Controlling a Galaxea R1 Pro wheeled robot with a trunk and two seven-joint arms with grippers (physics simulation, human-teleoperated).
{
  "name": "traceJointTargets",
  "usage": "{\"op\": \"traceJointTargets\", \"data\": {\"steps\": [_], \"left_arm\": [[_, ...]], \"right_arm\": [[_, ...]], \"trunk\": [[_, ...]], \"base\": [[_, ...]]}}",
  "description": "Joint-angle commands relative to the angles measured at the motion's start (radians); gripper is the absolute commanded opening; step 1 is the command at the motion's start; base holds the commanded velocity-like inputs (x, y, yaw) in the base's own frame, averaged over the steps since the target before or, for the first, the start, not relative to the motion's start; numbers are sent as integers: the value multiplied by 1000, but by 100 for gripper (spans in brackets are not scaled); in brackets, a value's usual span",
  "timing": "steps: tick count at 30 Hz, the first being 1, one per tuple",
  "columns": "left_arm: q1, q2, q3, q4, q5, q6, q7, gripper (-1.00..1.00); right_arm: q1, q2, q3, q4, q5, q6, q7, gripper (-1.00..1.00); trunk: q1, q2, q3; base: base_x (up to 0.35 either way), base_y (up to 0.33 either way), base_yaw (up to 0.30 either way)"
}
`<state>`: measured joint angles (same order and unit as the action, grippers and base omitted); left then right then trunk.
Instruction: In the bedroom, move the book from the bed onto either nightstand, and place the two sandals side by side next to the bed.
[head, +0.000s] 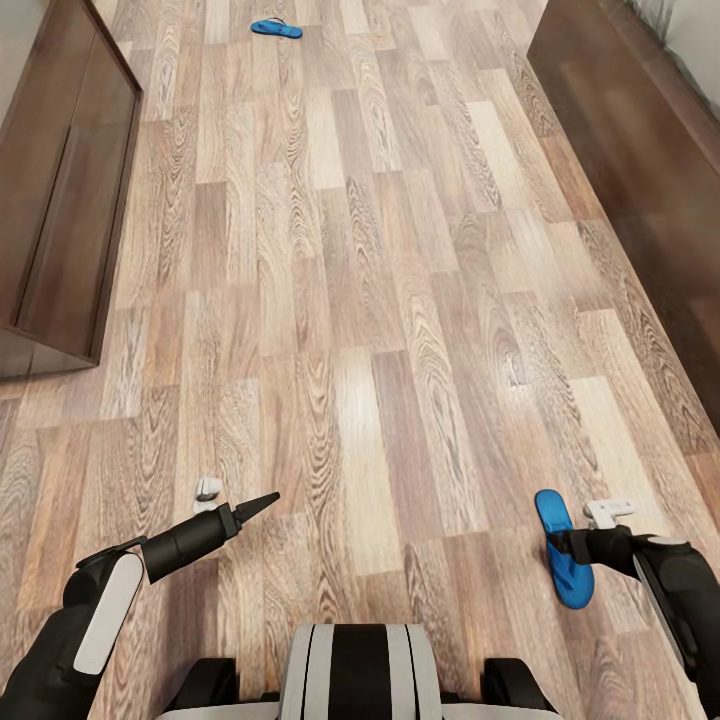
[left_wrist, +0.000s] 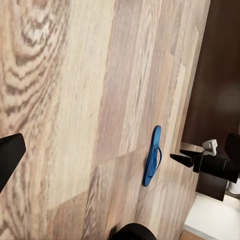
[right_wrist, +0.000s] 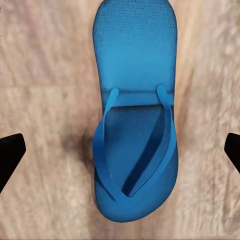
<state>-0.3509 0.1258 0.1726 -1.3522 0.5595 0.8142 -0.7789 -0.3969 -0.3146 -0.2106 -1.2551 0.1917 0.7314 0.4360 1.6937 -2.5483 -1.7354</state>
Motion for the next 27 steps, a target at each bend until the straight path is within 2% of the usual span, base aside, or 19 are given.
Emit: {"op": "traceJointTargets", "data": {"steps": [1,2,3,5,7,9,13,21,27], "left_arm": [[0,0,1,0,2,5,-2,100],[0,0,1,0,2,5,-2,100],[0,0,1,0,2,5,-2,100],[0,-1,1,1,2,5,-2,100],[0,-1,1,1,2,5,-2,100],[0,-1,1,1,2,5,-2,100],[0,-1,0,1,2,5,-2,100],[0,-2,0,1,1,5,-2,100],[0,-2,-1,1,1,5,-2,100]], "right_arm": [[0,0,-1,1,11,-3,9,100],[0,0,-1,2,11,-9,9,100],[0,0,-1,3,11,-89,9,100],[0,6,-1,5,11,-112,9,100],[-1,35,-2,7,12,-145,9,100],[-1,58,-3,11,18,-156,9,100],[-1,79,-4,16,33,-165,9,100],[-2,97,-4,17,38,-168,9,100],[-2,98,-4,17,40,-168,8,100]], "trunk": [[0,0,0],[0,0,0],[0,0,0],[0,0,0],[0,0,0],[0,0,0],[0,0,0],[0,0,0],[0,0,0]], "base": [[0,0,0],[0,0,0],[0,0,0],[0,0,0],[0,0,0],[0,0,0],[0,0,0],[0,0,0],[0,0,0]]}}
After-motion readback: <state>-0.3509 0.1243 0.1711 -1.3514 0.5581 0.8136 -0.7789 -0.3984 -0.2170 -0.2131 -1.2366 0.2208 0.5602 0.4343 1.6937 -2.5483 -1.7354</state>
